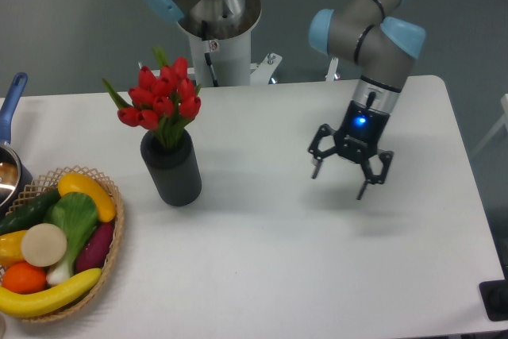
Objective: Pick up the flowers from the vase
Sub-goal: 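Move the open gripper toward the red tulip stems above the black vase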
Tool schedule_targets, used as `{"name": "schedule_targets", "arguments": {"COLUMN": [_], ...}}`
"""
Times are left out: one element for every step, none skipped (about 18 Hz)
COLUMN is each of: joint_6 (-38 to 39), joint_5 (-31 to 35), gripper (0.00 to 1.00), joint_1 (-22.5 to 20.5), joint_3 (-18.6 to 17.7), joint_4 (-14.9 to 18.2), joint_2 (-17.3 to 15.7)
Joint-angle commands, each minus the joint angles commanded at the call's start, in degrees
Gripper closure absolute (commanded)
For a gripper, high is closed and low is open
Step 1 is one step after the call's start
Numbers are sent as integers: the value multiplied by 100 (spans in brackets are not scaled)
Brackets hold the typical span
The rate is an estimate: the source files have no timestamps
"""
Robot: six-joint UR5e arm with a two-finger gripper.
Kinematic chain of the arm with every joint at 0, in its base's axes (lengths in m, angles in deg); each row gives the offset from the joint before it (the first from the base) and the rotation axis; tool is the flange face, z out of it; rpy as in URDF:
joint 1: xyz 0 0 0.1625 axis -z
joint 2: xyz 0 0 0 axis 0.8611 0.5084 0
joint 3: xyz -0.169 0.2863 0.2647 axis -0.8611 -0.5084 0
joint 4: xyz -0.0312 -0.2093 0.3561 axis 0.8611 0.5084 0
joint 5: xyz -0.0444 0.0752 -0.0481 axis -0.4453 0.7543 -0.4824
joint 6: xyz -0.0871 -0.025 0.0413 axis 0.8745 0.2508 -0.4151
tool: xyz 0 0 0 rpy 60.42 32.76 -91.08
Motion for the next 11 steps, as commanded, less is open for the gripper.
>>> {"name": "schedule_targets", "arguments": {"joint_6": [-447, -895, -1195, -1320, -1321, -1304, -1295, -1286, -1260, -1147, -980], "joint_5": [-403, -860, -1221, -1364, -1383, -1409, -1418, -1444, -1488, -1532, -1541], "gripper": [0, 0, 0, 0, 0, 0, 0, 0, 0, 0, 0], "joint_1": [-27, -88, -114, -123, -115, -106, -97, -88, -45, 34, 87], "joint_3": [-228, -431, -624, -765, -854, -916, -968, -986, -1030, -1074, -1127], "joint_4": [0, 9, 9, 9, 17, 35, 35, 44, 53, 53, 53], "joint_2": [-44, -88, -106, -141, -219, -281, -334, -413, -474, -562, -641]}}
